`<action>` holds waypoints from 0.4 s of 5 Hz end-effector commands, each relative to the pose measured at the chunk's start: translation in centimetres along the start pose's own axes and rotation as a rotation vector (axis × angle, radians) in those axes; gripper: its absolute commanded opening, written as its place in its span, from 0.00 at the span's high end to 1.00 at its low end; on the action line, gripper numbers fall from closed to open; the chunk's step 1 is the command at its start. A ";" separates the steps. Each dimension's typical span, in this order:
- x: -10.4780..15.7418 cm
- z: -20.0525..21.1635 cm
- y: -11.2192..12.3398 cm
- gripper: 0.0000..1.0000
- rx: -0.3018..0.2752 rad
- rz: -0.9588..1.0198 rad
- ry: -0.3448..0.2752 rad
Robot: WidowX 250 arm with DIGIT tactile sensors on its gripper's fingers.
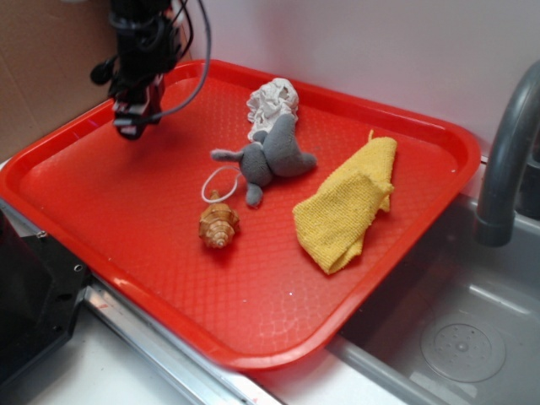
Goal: Grab the black box.
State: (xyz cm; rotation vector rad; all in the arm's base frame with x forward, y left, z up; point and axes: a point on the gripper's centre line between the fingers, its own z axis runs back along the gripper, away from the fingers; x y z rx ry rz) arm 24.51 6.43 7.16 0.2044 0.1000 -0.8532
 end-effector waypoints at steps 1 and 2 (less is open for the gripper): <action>3.6 12.6 -0.1 1.00 -0.048 0.431 -0.178; 1.6 17.6 0.0 1.00 -0.108 0.491 -0.245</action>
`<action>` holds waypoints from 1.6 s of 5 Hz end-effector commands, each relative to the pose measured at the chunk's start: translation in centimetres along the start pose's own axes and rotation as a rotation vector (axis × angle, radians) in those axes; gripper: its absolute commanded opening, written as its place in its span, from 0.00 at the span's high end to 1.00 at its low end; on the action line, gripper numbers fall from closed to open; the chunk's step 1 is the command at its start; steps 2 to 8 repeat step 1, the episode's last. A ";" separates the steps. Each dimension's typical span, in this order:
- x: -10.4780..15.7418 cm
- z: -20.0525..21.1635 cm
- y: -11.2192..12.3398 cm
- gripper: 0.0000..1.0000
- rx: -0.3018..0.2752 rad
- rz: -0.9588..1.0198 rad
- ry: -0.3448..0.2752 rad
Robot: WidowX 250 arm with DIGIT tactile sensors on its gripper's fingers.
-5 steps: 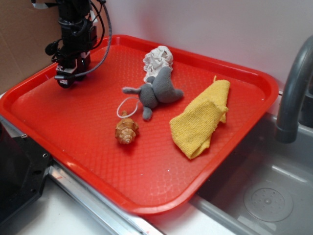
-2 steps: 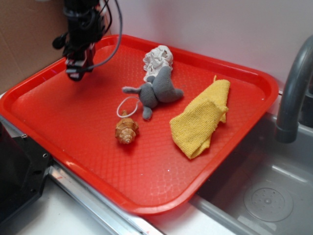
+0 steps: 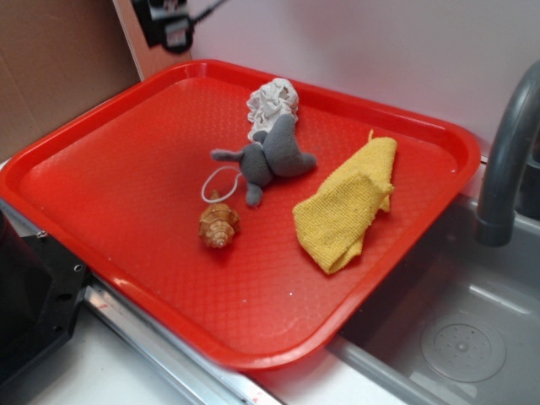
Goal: Grab the black box.
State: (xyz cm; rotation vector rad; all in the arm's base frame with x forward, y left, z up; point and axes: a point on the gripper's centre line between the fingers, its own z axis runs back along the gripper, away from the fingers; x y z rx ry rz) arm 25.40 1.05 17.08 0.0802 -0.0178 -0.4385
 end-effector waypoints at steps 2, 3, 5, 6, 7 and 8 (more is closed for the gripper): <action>-1.0 7.2 1.3 1.00 -0.071 0.105 -0.170; -1.0 7.2 1.3 1.00 -0.071 0.105 -0.170; -1.0 7.2 1.3 1.00 -0.071 0.105 -0.170; -1.0 7.2 1.3 1.00 -0.071 0.105 -0.170; -1.0 7.2 1.3 1.00 -0.071 0.105 -0.170; -1.0 7.2 1.3 1.00 -0.071 0.105 -0.170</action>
